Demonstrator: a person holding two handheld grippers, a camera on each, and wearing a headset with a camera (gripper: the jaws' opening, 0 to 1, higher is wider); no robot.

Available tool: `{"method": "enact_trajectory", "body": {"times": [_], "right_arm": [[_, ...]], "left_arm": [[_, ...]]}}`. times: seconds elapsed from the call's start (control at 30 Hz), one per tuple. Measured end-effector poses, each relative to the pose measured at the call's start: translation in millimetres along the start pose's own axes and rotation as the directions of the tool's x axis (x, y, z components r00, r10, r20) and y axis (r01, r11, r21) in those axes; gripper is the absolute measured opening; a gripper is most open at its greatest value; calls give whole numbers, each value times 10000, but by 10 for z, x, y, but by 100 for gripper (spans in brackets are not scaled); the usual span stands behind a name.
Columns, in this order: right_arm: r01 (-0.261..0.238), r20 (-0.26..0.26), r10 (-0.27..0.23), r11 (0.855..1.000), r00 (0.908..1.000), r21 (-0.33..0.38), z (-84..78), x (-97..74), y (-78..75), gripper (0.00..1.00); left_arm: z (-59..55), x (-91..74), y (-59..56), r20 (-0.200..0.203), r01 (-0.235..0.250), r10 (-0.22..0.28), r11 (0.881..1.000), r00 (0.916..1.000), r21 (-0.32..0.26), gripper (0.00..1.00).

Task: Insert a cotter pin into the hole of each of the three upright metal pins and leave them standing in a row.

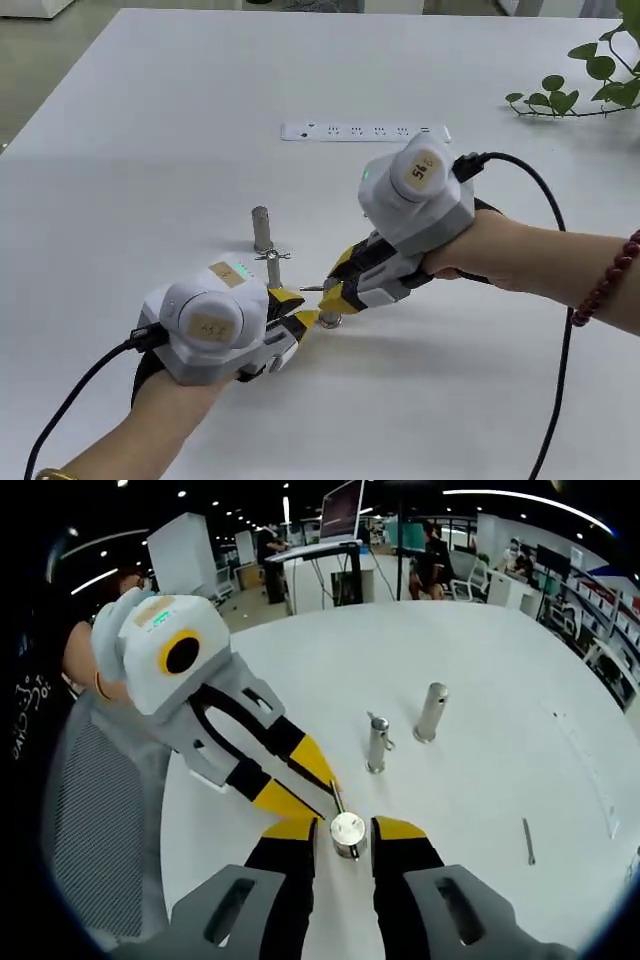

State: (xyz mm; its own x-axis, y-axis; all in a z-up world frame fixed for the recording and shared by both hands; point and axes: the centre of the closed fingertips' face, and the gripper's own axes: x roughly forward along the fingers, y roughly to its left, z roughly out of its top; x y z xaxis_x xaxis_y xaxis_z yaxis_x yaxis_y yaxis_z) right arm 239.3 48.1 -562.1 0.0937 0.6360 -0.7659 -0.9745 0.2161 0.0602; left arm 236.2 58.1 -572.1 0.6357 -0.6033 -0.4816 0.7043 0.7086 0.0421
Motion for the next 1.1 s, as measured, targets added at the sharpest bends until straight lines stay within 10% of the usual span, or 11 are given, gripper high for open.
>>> {"method": "enact_trajectory", "body": {"times": [1.1], "right_arm": [[132,-372,-136,9999,9992,-92,-25,40,-38,8]], "left_arm": [[116,-418,188,643,-599,633,9968,9959,-538,27]]}}
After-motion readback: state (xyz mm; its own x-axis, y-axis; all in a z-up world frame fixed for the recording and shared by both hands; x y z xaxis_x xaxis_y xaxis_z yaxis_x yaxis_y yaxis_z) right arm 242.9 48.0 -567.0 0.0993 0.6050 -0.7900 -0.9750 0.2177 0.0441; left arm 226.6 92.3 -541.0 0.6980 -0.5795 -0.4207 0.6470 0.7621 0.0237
